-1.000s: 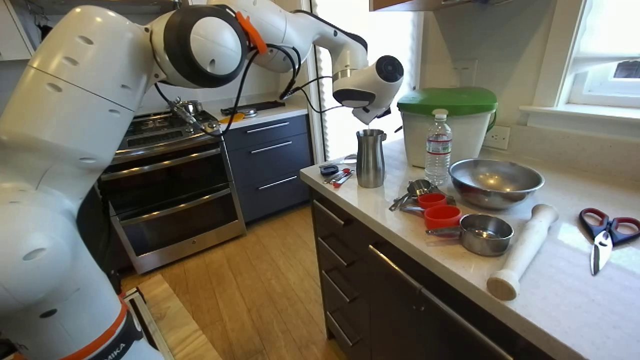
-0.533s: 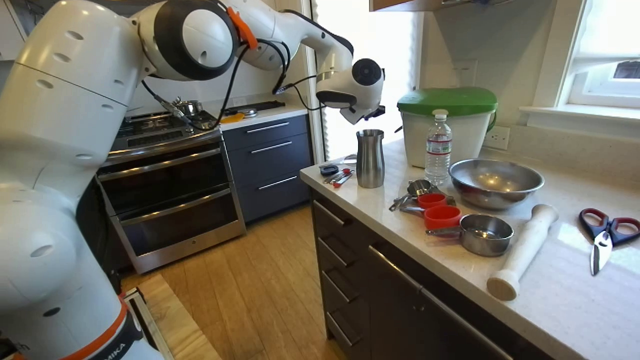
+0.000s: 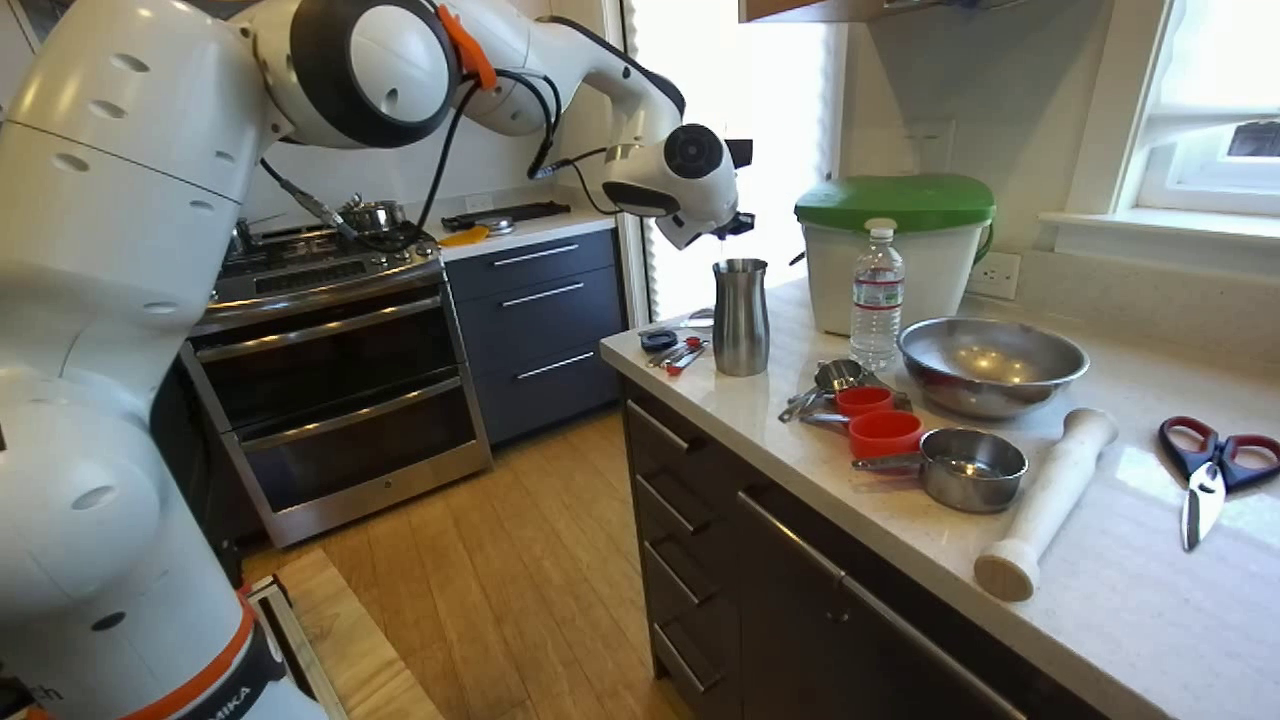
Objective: Pick up the silver serving utensil from the silver utensil holder and lay it on the kitchen counter
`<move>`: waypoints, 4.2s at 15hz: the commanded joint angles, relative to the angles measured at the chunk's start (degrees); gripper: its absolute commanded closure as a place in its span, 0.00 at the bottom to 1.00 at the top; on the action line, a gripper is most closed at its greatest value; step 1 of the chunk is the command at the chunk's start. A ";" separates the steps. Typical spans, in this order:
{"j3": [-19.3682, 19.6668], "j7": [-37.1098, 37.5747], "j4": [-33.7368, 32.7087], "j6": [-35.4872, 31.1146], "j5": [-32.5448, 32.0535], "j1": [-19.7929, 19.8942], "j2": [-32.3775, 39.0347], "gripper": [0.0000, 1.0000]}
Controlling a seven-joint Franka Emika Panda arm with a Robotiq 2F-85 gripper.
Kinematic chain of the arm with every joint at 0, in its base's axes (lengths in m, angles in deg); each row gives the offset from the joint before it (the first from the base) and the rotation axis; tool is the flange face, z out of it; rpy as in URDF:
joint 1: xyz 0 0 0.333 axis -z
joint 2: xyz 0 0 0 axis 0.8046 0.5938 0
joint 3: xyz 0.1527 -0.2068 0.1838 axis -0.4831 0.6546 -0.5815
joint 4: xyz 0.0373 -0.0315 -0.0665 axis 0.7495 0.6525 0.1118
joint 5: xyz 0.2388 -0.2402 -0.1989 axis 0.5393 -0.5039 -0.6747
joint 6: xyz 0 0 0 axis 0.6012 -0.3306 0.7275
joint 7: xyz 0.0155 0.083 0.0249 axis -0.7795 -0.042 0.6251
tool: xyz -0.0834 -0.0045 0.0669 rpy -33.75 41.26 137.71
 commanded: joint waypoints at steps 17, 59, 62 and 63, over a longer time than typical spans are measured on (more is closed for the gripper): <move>-1.07 -3.10 -7.13 -10.15 7.50 0.07 8.66 0.99; -1.62 -5.76 -12.68 -10.68 9.18 0.31 10.69 0.00; -1.88 -6.97 -13.24 -10.74 9.93 0.35 10.50 0.00; -1.97 -7.43 -13.38 -10.76 10.26 0.36 10.40 0.00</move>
